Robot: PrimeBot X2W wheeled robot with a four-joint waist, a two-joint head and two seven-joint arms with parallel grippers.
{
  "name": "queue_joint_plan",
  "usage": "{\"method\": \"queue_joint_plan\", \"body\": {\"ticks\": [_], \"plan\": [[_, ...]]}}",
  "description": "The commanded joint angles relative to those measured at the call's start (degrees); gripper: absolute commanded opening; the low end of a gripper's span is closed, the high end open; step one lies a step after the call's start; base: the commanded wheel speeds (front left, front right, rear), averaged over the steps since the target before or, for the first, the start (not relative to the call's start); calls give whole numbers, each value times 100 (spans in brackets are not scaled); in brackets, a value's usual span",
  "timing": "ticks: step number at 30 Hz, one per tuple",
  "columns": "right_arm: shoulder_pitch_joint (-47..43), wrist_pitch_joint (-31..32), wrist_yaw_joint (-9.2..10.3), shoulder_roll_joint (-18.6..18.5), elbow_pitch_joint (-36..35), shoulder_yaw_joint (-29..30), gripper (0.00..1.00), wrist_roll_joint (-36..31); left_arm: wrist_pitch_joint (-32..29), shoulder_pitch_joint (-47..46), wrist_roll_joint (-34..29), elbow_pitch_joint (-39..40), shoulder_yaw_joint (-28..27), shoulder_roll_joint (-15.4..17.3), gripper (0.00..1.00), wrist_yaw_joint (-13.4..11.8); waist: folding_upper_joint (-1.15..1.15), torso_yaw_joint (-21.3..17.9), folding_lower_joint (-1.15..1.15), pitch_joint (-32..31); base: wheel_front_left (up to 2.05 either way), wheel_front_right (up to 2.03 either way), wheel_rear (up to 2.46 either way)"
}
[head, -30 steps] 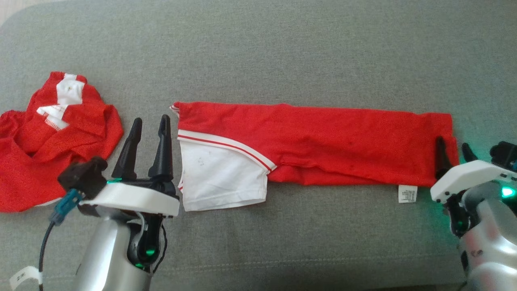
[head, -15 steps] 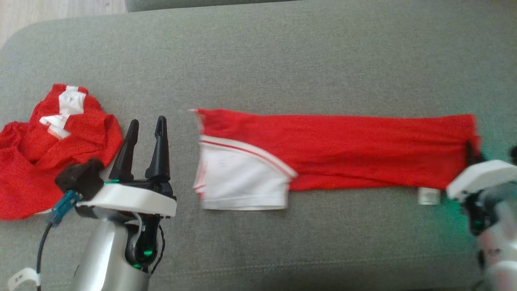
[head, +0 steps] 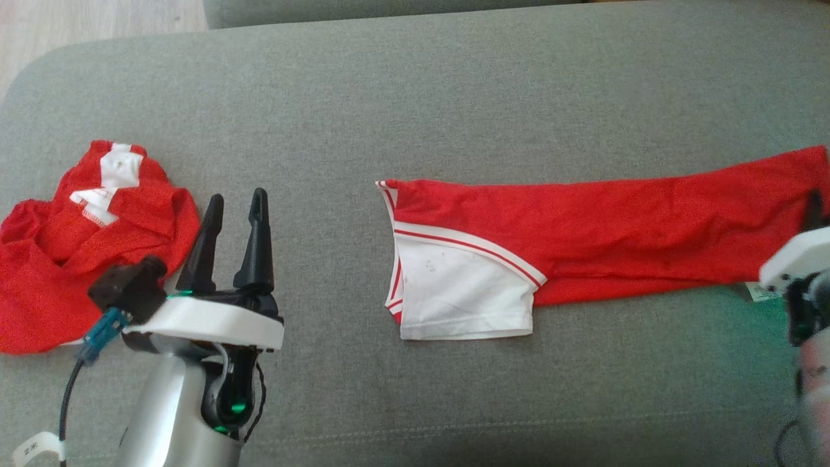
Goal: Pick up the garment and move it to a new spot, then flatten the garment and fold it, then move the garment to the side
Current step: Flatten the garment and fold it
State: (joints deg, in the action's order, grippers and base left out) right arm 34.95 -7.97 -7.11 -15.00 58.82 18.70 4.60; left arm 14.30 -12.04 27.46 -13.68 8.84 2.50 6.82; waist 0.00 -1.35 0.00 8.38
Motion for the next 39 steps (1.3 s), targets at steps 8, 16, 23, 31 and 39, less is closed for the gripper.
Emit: {"method": "queue_joint_plan", "body": {"ticks": [8,16,23,31,39], "plan": [[135,316,-37,683,-855,-451,0,200,70,-11,112,111,-166,38,100,-51,0,-46,0,-246,0,0,0],[-317,1044,-37,1173,-2184,-1450,0,1072,70,93,215,165,-162,38,100,-102,0,-155,0,-464,0,0,0],[-836,1483,-37,1210,-3352,-2764,0,2626,70,107,284,190,-85,38,100,-122,0,-155,0,-415,0,0,0],[-1111,1340,-37,1211,-3775,-4300,0,3700,70,47,359,163,7,38,100,-124,0,5,0,-317,0,0,0],[-1002,732,-37,1212,-3260,-5029,0,4472,70,7,454,133,94,38,100,-125,0,290,0,-163,0,0,0]]}}
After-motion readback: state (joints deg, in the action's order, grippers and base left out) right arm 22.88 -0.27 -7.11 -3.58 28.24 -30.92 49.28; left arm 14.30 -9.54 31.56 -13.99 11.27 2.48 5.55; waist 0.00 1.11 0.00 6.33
